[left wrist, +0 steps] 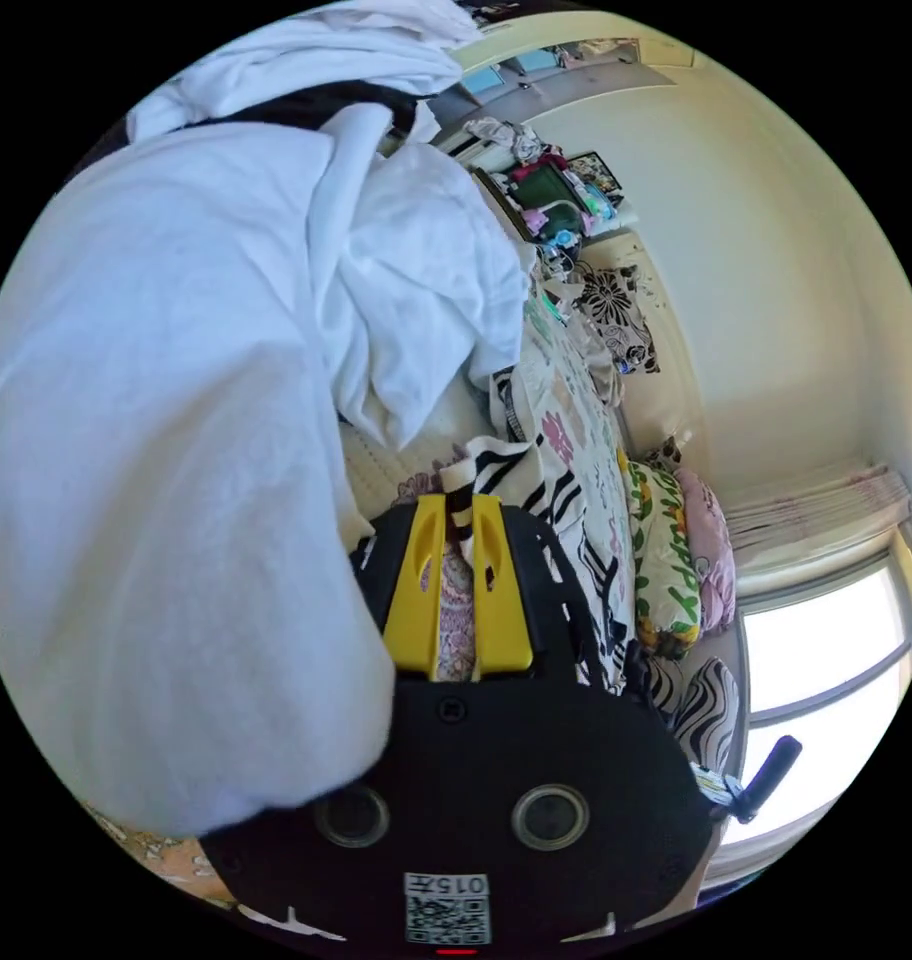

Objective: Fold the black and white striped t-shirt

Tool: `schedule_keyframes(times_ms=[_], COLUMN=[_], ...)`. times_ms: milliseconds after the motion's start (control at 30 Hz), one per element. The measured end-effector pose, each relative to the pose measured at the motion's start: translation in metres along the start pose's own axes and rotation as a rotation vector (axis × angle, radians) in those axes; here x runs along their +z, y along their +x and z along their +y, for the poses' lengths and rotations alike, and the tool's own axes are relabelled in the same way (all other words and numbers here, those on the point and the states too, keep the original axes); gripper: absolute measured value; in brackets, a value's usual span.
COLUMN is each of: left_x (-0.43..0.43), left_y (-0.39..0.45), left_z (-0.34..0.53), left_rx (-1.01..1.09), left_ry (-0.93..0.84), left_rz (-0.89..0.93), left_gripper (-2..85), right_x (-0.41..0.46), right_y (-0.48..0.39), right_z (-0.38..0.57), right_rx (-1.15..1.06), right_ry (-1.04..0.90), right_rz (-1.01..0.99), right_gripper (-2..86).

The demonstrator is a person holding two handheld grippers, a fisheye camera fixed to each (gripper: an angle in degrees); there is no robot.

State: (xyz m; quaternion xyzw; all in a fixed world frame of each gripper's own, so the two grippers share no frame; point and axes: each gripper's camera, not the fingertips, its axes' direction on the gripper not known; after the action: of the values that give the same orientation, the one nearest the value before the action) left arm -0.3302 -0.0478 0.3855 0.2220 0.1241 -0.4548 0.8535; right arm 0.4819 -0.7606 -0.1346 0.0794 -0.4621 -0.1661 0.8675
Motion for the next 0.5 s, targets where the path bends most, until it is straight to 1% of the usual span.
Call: schedule_keyframes(times_ms=[67,133,267,333,400,500], left_x=[-0.016,-0.049,-0.069,-0.078,-0.084,-0.093], left_y=[-0.008,-0.021,-0.048,-0.059,-0.064,-0.074], left_z=[0.002,0.016,0.031,0.033,0.032,0.032], left_rx=[-0.007,0.002,-0.005,0.013,0.021,0.02], left_ry=[0.027,0.119,0.138,0.154,0.148,0.137], left_rz=[0.027,0.076,0.121,0.144,0.152,0.173], left_gripper=[0.3,-0.2,-0.6,-0.7,-0.7,-0.8], right_x=[0.022,0.043,0.105,0.141,0.189,0.243], right_y=[-0.008,-0.012,-0.013,-0.008,0.003,0.016], right_z=[-0.038,-0.076,-0.176,-0.219,-0.265,-0.303], right_rx=[-0.053,-0.096,-0.12,-0.087,-0.003,0.095], right_ry=[-0.02,-0.03,-0.067,-0.115,-0.174,-0.239], right_rz=[0.006,0.005,-0.021,-0.055,-0.066,-0.085], right_gripper=[0.4,1.4,6.6,7.9,9.8,11.4])
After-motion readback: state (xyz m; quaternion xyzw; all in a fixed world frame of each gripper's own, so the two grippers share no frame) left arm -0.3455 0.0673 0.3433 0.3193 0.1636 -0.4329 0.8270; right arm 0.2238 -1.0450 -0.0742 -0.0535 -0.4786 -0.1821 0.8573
